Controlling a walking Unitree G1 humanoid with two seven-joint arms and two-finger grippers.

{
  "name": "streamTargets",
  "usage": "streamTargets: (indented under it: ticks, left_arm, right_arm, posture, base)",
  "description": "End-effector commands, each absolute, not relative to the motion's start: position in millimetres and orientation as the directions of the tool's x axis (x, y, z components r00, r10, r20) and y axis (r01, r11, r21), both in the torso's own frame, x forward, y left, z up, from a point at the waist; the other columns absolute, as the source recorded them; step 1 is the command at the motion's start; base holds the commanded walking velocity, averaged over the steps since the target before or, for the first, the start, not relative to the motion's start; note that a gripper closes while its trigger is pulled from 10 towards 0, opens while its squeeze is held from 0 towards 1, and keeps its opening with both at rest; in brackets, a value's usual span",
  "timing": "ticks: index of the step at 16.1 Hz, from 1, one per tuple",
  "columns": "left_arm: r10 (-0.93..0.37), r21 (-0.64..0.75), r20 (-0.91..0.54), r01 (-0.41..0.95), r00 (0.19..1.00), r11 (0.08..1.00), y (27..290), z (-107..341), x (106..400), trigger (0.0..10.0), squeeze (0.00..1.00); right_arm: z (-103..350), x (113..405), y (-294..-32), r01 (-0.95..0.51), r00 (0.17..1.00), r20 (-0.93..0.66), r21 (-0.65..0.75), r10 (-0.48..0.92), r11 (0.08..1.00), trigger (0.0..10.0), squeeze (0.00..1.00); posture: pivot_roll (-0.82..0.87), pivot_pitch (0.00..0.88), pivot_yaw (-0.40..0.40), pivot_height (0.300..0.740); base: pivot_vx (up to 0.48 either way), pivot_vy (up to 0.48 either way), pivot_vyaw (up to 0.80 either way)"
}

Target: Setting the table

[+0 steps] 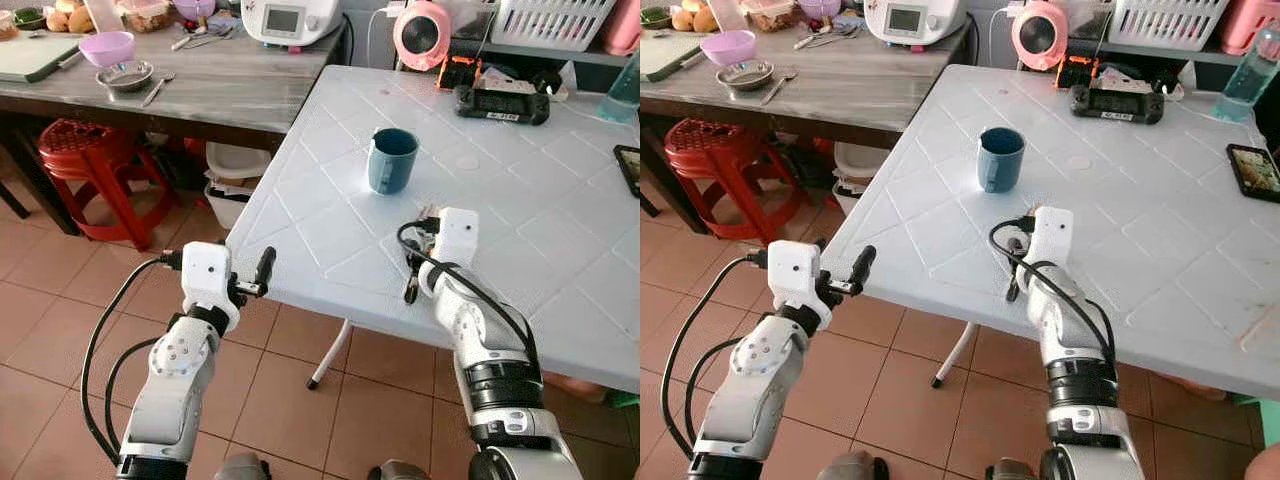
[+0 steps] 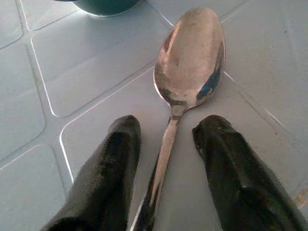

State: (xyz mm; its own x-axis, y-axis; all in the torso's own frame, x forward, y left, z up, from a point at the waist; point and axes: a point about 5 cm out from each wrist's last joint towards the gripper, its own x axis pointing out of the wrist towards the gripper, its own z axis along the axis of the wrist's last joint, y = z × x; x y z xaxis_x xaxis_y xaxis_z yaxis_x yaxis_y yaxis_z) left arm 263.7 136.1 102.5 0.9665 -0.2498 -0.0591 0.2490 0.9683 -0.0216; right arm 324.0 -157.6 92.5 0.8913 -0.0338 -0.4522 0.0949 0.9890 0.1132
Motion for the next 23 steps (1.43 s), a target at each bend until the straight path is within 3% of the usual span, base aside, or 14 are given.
streamTargets:
  ticks: [1,18,19,20,21,22,23]
  left_arm:
    - [-0.258,-0.014,-0.067,0.258,0.964,0.966,137,103,266,10.0,0.0]
    - [-0.277,-0.01,-0.092,0.277,0.956,0.961,134,99,266,10.0,0.0]
    - [-0.278,-0.011,-0.094,0.278,0.956,0.961,134,98,266,10.0,0.0]
    - [-0.278,-0.012,-0.095,0.278,0.956,0.96,134,98,266,10.0,0.0]
    - [-0.279,-0.013,-0.097,0.279,0.955,0.96,133,98,266,10.0,0.0]
    - [-0.279,-0.013,-0.097,0.279,0.955,0.96,133,98,265,10.0,0.0]
    - [-0.279,-0.014,-0.099,0.279,0.955,0.96,133,98,265,10.0,0.0]
  right_arm:
    - [52,302,-167,0.151,0.779,-0.625,0.111,-0.049,0.982,0.0,0.0]
    - [40,267,-165,0.063,0.745,-0.665,0.131,0.04,0.989,0.1,0.0]
    - [39,266,-164,0.054,0.745,-0.665,0.124,0.043,0.991,7.8,0.0]
    - [38,264,-163,0.048,0.745,-0.666,0.115,0.041,0.992,10.0,0.0]
    - [36,262,-162,0.056,0.74,-0.671,0.13,0.046,0.99,10.0,0.46]
    - [35,261,-161,0.056,0.738,-0.673,0.131,0.047,0.99,10.0,0.46]
    - [35,259,-160,0.046,0.738,-0.673,0.131,0.055,0.99,10.0,1.0]
  posture:
    - [0.02,0.043,0.042,0.74]
    - [0.0,0.028,0.045,0.74]
    - [0.0,0.03,0.045,0.74]
    - [0.0,0.03,0.045,0.74]
    - [0.0,0.033,0.045,0.74]
    - [0.0,0.033,0.045,0.74]
    - [0.0,0.034,0.045,0.74]
  base:
    - [0.0,0.0,0.0]
    - [0.0,0.0,0.0]
    - [0.0,0.0,0.0]
    - [0.0,0.0,0.0]
    - [0.0,0.0,0.0]
    - [0.0,0.0,0.0]
    - [0.0,0.0,0.0]
